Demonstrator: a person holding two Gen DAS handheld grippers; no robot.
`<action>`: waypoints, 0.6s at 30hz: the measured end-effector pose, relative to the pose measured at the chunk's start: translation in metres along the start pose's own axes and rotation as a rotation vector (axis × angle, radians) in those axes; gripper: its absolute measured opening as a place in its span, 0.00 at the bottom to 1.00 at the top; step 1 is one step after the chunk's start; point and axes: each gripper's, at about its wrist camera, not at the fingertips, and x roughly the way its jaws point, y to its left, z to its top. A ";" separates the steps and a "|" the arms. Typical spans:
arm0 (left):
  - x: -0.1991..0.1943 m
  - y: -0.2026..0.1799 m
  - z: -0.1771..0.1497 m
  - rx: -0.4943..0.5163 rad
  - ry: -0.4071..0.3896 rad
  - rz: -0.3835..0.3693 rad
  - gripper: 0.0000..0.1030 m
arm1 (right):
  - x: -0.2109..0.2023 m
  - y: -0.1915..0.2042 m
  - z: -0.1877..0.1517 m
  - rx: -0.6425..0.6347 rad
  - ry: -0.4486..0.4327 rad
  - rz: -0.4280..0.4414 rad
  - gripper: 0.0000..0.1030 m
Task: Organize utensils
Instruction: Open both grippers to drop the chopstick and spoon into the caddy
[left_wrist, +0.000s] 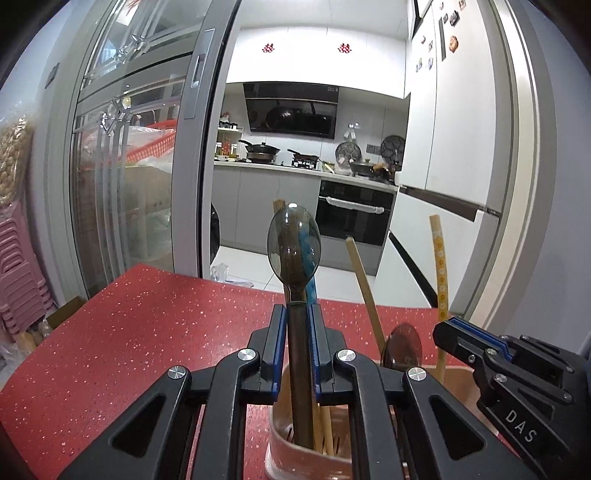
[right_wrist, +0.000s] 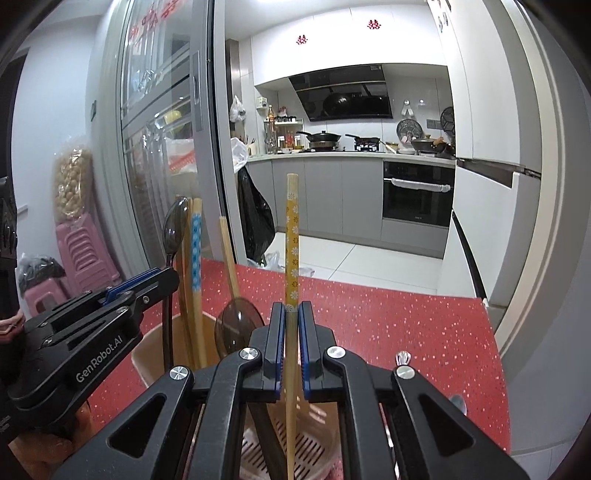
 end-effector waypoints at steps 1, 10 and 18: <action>0.000 0.000 -0.001 0.003 0.003 0.004 0.36 | 0.000 -0.001 -0.001 0.002 0.005 0.001 0.08; -0.001 0.001 -0.006 0.009 0.059 0.014 0.36 | -0.003 -0.004 0.000 0.017 0.058 0.030 0.08; -0.016 0.003 -0.002 0.004 0.072 0.020 0.36 | -0.009 -0.008 0.004 0.047 0.072 0.049 0.47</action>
